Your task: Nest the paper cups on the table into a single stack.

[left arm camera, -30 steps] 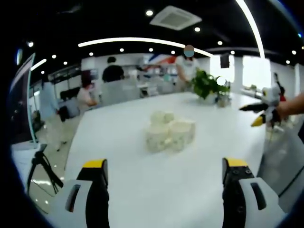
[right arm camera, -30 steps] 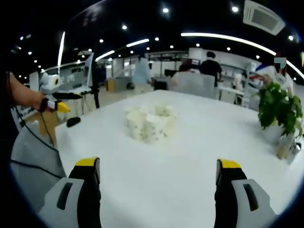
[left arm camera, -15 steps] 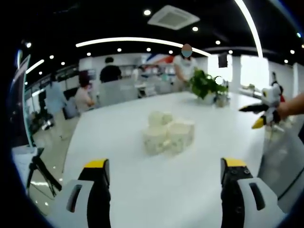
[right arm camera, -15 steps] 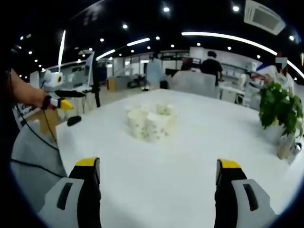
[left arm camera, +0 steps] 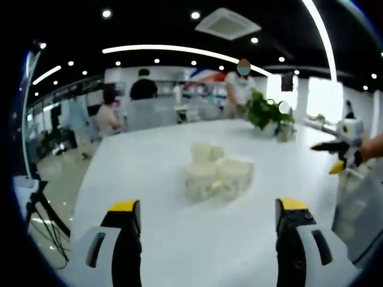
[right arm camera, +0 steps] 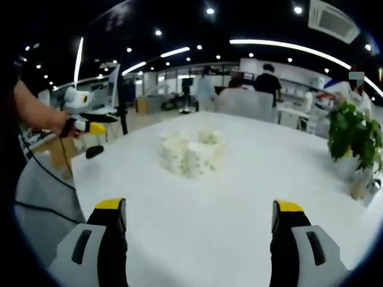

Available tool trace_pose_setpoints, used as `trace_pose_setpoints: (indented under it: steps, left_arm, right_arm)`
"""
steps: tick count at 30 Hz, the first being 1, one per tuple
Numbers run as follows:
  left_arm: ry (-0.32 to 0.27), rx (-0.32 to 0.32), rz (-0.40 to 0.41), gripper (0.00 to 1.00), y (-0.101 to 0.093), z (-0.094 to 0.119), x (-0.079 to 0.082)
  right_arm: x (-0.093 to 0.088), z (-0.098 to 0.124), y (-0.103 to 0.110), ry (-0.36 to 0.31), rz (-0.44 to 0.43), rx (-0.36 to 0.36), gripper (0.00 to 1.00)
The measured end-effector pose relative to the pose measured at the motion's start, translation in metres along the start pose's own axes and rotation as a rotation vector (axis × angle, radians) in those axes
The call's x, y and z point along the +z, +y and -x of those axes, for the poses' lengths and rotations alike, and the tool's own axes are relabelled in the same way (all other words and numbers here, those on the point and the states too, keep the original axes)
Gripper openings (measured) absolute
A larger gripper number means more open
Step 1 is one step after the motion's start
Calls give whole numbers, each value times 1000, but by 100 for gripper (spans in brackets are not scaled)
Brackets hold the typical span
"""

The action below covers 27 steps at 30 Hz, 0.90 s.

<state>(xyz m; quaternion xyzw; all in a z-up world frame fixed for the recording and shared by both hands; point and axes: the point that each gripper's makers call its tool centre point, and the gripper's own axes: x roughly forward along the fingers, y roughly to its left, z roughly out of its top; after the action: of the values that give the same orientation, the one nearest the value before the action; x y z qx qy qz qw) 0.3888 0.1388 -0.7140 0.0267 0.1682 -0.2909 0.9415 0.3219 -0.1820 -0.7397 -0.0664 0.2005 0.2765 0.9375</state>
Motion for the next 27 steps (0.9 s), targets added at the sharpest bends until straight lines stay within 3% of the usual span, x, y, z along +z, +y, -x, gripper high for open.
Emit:
trace_pose_setpoints:
  steps: [18,27]
  left_arm:
    - [32,-68,-36,85,1,-73,-4]
    - [53,-68,-49,82,9,-96,-3]
  right_arm:
    - [-8,1,-5,19,-24,-27,99]
    - [-8,-2,-7,20,-38,-34,99]
